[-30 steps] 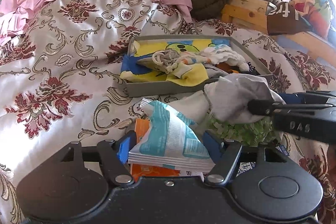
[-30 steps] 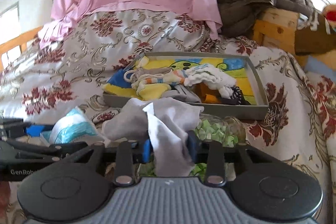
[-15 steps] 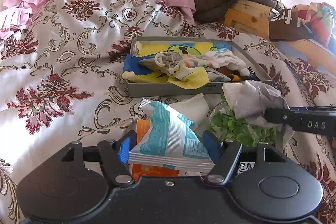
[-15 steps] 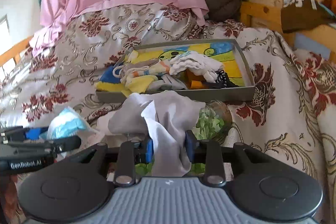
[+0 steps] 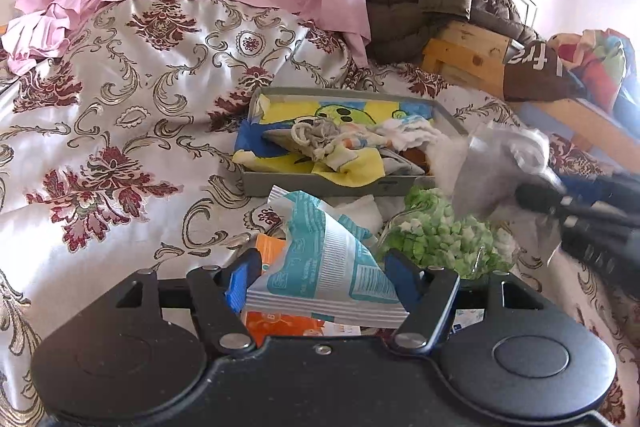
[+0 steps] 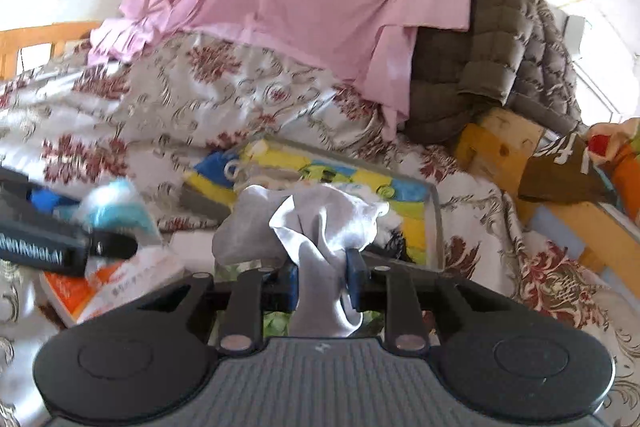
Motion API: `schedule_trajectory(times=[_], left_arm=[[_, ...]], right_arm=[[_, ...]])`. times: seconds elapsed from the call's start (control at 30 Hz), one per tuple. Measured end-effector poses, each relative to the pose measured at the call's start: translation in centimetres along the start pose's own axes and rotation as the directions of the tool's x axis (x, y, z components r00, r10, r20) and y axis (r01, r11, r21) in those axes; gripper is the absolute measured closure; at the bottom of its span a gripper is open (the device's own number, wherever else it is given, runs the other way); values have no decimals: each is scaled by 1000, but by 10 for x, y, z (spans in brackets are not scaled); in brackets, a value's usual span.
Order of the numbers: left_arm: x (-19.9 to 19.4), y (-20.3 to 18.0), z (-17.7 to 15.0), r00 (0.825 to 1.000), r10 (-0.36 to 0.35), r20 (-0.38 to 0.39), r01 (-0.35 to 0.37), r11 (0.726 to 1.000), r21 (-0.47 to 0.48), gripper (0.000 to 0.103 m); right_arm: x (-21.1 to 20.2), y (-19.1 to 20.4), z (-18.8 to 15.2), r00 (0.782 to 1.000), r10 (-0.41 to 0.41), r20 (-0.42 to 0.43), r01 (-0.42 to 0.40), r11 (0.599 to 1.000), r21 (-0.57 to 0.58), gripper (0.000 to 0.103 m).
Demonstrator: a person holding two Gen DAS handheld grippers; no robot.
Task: Organize soft objects
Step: 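Lift the wipes packet and white cloth and carry them toward the tray, then lower both tools over the tray and open them to drop the items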
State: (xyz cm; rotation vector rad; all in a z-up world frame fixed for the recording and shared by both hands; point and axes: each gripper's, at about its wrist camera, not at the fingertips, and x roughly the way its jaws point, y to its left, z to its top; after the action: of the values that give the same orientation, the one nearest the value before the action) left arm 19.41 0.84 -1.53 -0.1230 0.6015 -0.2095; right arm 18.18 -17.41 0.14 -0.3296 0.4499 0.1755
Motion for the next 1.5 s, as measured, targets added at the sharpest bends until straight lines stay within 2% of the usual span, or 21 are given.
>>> schedule_trajectory(times=[0.1,0.3,0.4,0.47,0.73,0.9,1.03,1.23,1.5], left_arm=[[-2,-1,1,1000,-1,3,1,1000,-3,33],[0,-1,-1,1000,-6,2,6,1000,2,33],[0,1,-1,1000,-8,3,8,1000,-3,33],[0,1,0,1000,-10,7,10,1000,-7,33],[-8,1,3,999,-15,38,15,1000,-16,33],[-17,-2,6,998,-19,61,20,1000,-20,33],[-25,-7,7,997,-22,75,23,1000,-21,33],[-37,-13,6,995,-20,94,22,1000,-21,33],[-44,-20,18,992,-23,124,27,999,-26,33]], right_arm=[[10,1,-4,998,35,-43,-35,999,13,76],[19,0,-12,995,44,-87,-43,999,14,75],[18,2,-12,995,43,-90,-43,999,3,90],[16,3,-12,995,41,-86,-41,999,-5,94],[-8,-21,3,995,94,17,-96,988,124,95],[-16,-47,4,986,159,54,-168,950,263,94],[-27,-67,4,973,195,126,-227,909,350,94],[-40,-81,4,967,177,182,-236,892,385,94],[-40,-87,14,965,151,216,-226,895,385,94]])
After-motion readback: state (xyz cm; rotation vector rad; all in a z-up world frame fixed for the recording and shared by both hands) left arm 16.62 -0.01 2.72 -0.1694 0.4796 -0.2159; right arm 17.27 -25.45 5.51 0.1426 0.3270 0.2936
